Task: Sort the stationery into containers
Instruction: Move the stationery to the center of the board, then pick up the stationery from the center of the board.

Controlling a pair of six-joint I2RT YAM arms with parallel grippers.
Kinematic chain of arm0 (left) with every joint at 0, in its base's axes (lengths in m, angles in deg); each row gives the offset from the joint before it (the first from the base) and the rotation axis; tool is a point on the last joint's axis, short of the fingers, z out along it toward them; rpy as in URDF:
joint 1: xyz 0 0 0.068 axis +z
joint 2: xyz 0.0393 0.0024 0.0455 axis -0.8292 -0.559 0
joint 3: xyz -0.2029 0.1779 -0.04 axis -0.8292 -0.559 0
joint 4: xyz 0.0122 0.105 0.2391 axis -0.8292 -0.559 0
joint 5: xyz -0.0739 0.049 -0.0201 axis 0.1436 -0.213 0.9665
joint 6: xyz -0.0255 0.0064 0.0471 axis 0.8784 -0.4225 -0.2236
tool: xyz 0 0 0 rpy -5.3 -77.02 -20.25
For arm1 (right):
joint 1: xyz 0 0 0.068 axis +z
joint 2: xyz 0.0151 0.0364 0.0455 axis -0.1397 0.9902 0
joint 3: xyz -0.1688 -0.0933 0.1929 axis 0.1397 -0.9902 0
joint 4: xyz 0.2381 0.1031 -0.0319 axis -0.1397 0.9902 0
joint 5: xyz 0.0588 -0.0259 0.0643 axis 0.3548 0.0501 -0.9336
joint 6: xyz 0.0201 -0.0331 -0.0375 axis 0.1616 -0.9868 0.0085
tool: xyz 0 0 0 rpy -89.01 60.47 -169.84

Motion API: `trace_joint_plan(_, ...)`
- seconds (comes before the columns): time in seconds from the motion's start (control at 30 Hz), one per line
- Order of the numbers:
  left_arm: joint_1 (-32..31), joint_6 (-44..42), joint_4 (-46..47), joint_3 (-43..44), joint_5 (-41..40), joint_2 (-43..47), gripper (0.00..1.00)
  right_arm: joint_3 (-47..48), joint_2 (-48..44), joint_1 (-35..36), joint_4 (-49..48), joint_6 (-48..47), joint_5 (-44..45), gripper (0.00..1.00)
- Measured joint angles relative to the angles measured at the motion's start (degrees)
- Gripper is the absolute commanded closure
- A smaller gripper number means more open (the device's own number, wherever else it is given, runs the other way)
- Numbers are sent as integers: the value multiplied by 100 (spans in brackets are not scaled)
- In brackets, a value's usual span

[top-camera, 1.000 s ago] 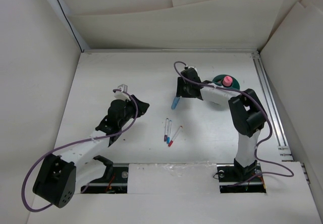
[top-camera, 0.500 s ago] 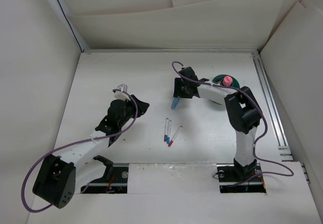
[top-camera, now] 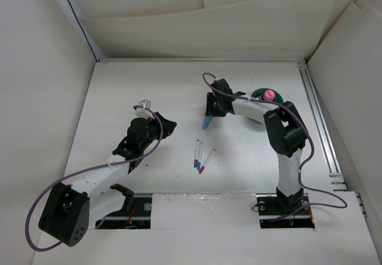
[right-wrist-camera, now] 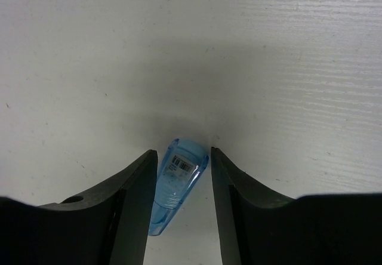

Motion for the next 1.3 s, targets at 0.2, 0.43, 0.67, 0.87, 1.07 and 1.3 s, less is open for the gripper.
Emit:
trace_joint_plan(0.2, 0, 0, 2, 0, 4, 0, 74, 157, 105, 68, 87, -4, 46, 53)
trace_joint_plan(0.43, 0, 0, 2, 0, 4, 0, 74, 461, 295, 219, 192, -94, 199, 53)
trace_joint_plan(0.67, 0, 0, 2, 0, 4, 0, 74, 557, 332, 223, 323, -164, 256, 54)
trace_joint_plan(0.87, 0, 0, 0, 0, 4, 0, 74, 645, 385, 223, 402, -234, 334, 58)
trace_joint_plan(1.07, 0, 0, 2, 0, 4, 0, 74, 776, 468, 223, 476, -264, 396, 69)
trace_joint_plan(1.3, 0, 0, 2, 0, 2, 0, 74, 791, 476, 223, 481, -264, 393, 77)
